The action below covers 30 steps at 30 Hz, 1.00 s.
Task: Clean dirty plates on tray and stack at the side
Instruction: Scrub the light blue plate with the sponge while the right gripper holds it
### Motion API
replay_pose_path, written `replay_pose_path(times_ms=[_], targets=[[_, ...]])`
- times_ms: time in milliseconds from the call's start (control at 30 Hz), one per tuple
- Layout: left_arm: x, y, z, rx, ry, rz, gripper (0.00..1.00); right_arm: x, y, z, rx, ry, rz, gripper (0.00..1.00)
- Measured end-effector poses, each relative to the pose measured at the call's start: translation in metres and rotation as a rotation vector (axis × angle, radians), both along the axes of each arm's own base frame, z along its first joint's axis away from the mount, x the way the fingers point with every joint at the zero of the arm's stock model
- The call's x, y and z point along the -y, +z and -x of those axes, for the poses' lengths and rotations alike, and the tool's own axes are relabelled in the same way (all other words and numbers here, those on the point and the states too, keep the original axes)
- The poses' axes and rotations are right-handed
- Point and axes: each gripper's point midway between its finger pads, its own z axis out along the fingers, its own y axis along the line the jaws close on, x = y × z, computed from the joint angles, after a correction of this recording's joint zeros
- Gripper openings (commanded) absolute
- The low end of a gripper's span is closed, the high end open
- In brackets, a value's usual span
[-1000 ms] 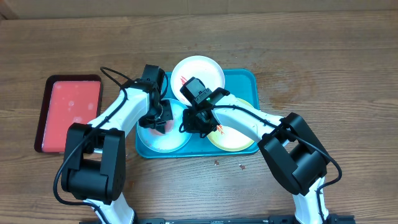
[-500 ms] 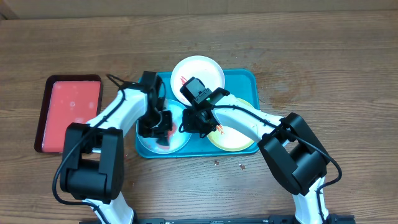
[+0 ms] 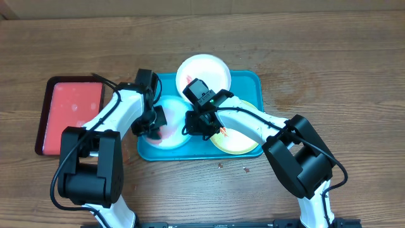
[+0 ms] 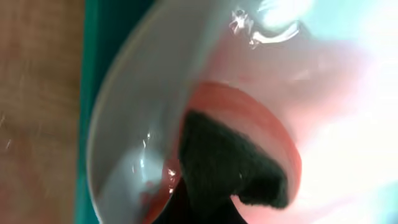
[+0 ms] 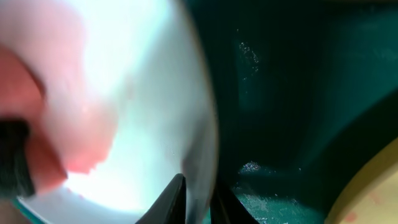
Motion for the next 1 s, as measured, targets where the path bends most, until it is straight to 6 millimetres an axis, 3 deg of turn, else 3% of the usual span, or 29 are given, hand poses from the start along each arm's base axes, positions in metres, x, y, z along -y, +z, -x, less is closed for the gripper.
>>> replay_pose_path(times_ms=[133, 233, 367, 533, 633, 767, 1000], targets=[[0.016, 0.003, -0.027, 0.106, 0.026, 0.084, 0.04, 0.000, 0.000, 0.000, -0.002, -0.002, -0.004, 0.16], [0.033, 0.005, -0.034, 0.140, 0.007, 0.139, 0.04, 0.000, 0.000, -0.001, -0.004, -0.001, -0.008, 0.15], [0.062, 0.007, -0.031, 0.139, -0.073, 0.203, 0.04, 0.000, 0.001, -0.001, -0.002, 0.012, -0.013, 0.09], [0.081, 0.008, -0.023, 0.126, -0.190, 0.272, 0.04, 0.000, 0.000, 0.000, 0.001, 0.028, -0.012, 0.08], [0.077, 0.007, -0.018, 0.107, -0.214, 0.264, 0.04, 0.000, 0.000, 0.001, 0.001, 0.034, -0.013, 0.09], [0.056, 0.003, -0.010, 0.058, -0.169, 0.213, 0.04, 0.000, 0.000, 0.001, 0.002, 0.042, -0.013, 0.09], [-0.006, 0.004, 0.003, -0.033, -0.033, 0.094, 0.04, 0.000, 0.000, 0.002, 0.003, 0.049, -0.011, 0.09]])
